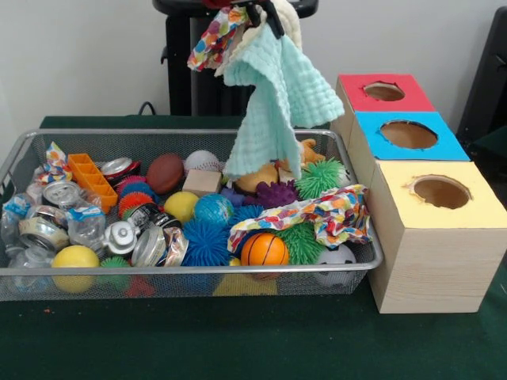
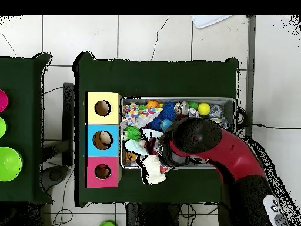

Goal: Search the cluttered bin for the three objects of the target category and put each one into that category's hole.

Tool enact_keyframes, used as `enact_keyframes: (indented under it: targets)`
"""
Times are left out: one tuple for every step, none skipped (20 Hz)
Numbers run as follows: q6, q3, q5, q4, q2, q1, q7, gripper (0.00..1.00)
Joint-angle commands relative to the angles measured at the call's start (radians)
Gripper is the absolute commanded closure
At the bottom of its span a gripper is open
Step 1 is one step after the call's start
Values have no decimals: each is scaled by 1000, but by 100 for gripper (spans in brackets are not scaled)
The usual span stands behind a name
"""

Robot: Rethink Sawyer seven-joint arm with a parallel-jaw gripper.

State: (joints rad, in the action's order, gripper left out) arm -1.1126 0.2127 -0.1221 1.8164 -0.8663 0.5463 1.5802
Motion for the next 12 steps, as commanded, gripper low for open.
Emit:
enact_keyframes:
  targets:
    - [-41,-55,189,-130,21,2,68,100]
    - [-35,-53,219,-150,33,6,43,100]
    - [-27,-53,241,-163,42,12,31,100]
    - [-17,-52,261,-177,56,15,26,100]
    - [-17,-51,288,-193,64,19,13,100]
    - [0,-47,318,-209,76,21,-4,100]
    - [7,-43,341,-222,82,24,-19,100]
    - [4,-42,361,-240,90,24,-22,100]
    - [8,-41,383,-253,92,24,-28,100]
    - [8,-34,397,-264,96,27,-38,100]
    - [8,-28,409,-270,97,30,-46,100]
    - [14,-25,425,-280,104,34,-56,100]
